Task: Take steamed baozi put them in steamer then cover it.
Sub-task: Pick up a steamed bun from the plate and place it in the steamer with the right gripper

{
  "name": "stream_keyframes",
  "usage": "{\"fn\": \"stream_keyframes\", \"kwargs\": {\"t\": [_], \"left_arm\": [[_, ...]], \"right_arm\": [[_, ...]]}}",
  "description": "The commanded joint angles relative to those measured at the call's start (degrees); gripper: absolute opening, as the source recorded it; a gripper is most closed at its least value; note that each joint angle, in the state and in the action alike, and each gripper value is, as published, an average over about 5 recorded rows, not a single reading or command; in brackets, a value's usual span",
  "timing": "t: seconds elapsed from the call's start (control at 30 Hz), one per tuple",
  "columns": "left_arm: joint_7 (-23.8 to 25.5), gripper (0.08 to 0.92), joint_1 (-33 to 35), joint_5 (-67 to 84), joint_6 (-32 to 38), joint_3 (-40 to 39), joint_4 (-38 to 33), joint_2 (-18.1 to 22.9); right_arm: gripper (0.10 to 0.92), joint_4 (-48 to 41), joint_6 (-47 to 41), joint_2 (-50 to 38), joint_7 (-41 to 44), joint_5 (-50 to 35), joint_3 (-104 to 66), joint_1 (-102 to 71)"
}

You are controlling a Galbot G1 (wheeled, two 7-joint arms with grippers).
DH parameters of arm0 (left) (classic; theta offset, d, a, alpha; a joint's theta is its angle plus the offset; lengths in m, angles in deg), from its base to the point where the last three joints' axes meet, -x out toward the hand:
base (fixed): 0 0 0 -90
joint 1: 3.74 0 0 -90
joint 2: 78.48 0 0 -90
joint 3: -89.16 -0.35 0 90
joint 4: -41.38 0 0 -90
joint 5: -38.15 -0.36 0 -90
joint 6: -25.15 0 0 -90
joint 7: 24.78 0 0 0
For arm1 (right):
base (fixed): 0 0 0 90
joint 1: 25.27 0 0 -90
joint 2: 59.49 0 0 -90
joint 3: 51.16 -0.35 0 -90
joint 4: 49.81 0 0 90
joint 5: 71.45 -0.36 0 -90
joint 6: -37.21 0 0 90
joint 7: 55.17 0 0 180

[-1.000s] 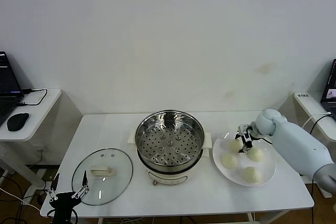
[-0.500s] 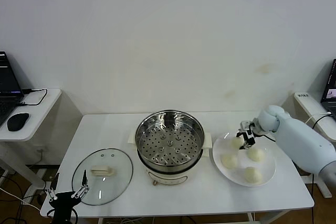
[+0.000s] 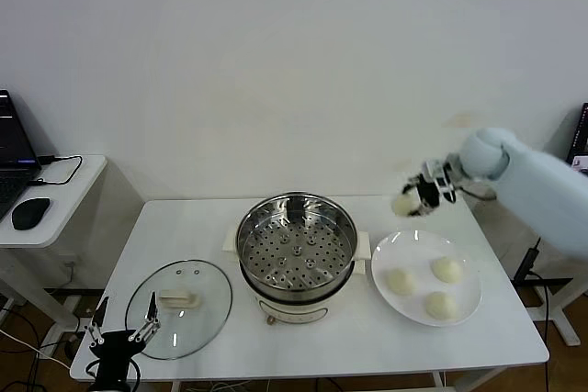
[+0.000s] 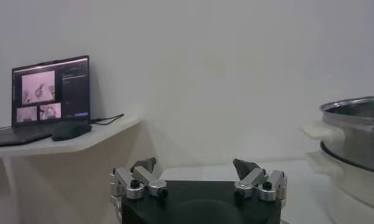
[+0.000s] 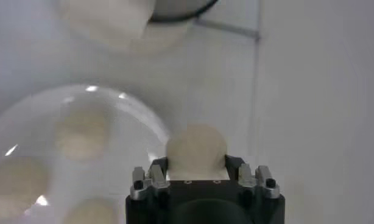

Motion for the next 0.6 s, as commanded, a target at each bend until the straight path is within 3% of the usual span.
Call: {"fn": "stream_keyframes", "kwargs": {"t": [0.03,0.27,0.6], "left_arm": [[0.11,0.823,-0.11,0.97,0.11,0.86,0.22,-0.37],[0.08,0.823,0.36,1.27,0.12,1.86,0.00,-0.13],[0.08,0.823,0.26,1.22,0.00,2.37,-0.42,0.79]], "right_arm": [[0.594,3.09,2.59,7.94,-2.13,-9.32,12.31,13.88],[0.594,3.36,8.92,17.15,-5.97,-9.47,17.39,12.48],[0.592,2.70,18.87,22.90,-8.45,5.10,21.59,9.23]]}}
